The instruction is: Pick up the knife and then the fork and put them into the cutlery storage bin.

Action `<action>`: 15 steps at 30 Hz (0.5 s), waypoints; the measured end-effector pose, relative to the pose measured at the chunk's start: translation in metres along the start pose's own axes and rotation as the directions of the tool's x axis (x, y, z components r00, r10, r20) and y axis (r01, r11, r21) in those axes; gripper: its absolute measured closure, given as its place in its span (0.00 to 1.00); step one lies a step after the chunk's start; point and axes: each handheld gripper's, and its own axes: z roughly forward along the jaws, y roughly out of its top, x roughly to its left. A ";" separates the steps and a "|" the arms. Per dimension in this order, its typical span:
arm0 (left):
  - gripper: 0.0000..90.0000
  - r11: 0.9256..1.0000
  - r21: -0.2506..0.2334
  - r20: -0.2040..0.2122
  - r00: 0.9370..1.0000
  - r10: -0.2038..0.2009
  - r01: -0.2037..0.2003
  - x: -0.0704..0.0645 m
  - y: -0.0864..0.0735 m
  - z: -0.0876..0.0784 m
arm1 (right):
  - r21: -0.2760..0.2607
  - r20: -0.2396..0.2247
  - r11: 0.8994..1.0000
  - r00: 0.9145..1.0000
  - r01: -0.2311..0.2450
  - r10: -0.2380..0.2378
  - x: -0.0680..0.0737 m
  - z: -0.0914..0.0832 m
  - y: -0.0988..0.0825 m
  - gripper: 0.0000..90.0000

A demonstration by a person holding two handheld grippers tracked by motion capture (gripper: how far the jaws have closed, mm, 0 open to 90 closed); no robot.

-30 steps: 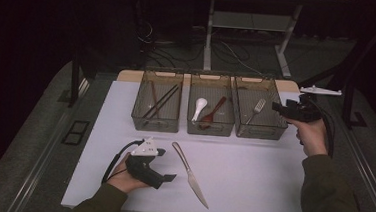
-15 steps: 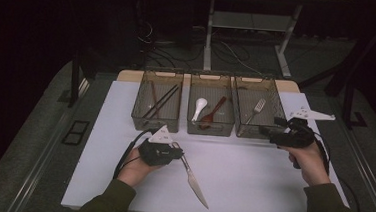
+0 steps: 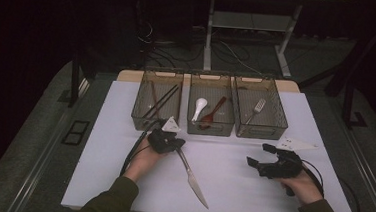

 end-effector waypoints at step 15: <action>1.00 0.999 0.042 0.006 1.000 -0.022 0.021 0.003 -0.011 -0.009 | -0.004 -0.028 1.000 0.999 0.023 -0.023 0.018 -0.006 -0.018 0.18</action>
